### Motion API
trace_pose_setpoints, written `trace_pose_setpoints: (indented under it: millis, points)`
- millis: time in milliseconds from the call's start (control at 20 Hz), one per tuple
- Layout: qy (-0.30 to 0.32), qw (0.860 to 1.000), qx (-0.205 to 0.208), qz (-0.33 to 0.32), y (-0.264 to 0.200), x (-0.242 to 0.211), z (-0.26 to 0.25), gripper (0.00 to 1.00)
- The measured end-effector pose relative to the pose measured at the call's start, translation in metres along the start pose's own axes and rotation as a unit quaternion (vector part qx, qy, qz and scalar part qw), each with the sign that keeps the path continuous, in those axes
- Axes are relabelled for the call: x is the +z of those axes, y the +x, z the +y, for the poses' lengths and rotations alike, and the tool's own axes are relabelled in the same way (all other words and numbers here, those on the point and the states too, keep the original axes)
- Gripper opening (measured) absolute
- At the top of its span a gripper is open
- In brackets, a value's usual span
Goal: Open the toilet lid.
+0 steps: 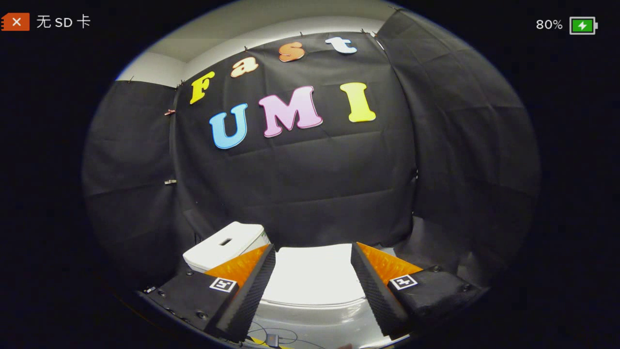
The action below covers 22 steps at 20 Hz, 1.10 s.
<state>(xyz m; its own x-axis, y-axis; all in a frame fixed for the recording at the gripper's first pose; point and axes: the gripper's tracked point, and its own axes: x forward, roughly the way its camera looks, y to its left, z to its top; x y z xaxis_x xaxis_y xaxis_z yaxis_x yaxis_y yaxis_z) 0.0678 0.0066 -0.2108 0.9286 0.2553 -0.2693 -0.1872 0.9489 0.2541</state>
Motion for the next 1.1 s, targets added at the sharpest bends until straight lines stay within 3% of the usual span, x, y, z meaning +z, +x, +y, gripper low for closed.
trace_pose_setpoints:
  millis: [250,450,700,900,1100]
  points:
    - [0.065,0.997,0.006,0.044,0.029,-0.041,-0.045,0.99]
    - [0.146,0.986,0.002,0.082,0.053,-0.067,-0.1,0.99]
    - [0.18,0.973,-0.034,0.141,0.073,-0.123,-0.17,0.99]
    - [0.232,0.954,-0.058,0.181,0.082,-0.172,-0.216,0.99]
    - [0.322,0.92,-0.067,0.212,0.094,-0.216,-0.239,0.99]
